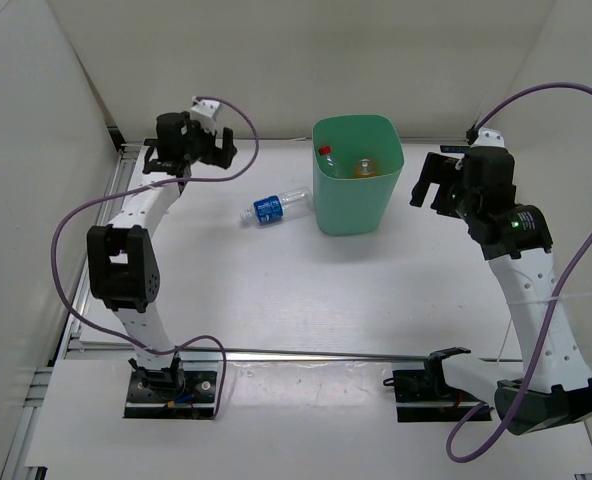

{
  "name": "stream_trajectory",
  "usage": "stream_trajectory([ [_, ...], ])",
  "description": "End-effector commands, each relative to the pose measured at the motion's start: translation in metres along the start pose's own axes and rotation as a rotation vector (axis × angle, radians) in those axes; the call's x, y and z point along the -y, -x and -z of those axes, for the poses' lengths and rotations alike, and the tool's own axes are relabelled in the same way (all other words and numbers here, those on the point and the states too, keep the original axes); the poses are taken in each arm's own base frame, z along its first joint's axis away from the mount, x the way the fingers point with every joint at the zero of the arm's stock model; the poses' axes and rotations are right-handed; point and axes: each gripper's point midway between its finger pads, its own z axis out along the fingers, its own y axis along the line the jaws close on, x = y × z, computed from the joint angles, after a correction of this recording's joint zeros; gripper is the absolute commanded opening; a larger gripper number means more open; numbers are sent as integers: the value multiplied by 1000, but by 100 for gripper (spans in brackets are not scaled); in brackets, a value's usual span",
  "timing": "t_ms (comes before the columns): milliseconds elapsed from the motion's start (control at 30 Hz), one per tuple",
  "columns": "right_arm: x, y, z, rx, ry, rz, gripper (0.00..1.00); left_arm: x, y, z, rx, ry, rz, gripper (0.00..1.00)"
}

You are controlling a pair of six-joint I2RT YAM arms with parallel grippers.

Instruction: Put the plastic bottles in the bin

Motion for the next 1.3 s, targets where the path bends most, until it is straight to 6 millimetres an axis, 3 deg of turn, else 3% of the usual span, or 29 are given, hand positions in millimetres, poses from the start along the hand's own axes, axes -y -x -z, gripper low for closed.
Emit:
stream_trajectory([
  [0, 4, 10, 5, 44, -11, 4, 100, 52, -30, -5, -52, -199, -100, 99],
  [133, 2, 9, 5, 41, -2, 13, 100, 65, -61, -21, -92, -286, -79, 95],
  [200, 3, 9, 5, 41, -3, 24, 100, 63, -61, -28, -93, -285, -66, 95],
  [367, 8, 5, 3, 29, -27, 37, 100, 71, -85, -41, -148, -322, 38, 97],
  [600, 8, 5, 2, 20, -30, 48, 100, 120, -123, -45, -224, -455, 110, 98],
  [900, 8, -4, -4, -10, -29, 54, 100, 153, -109, -49, -189, -599, 140, 99],
  [967, 8, -6, -7, -18, -31, 55, 100, 156, -120, -50, -214, -609, 174, 99],
  [1000, 8, -6, -7, -18, -31, 55, 100, 156, -115, -51, -212, -606, 194, 99],
  [1133, 8, -7, -10, -27, -34, 57, 100, 163, -137, -51, -264, -629, 247, 99],
  [1267, 8, -7, -10, -27, -34, 57, 100, 182, -152, -49, -316, -643, 276, 97],
])
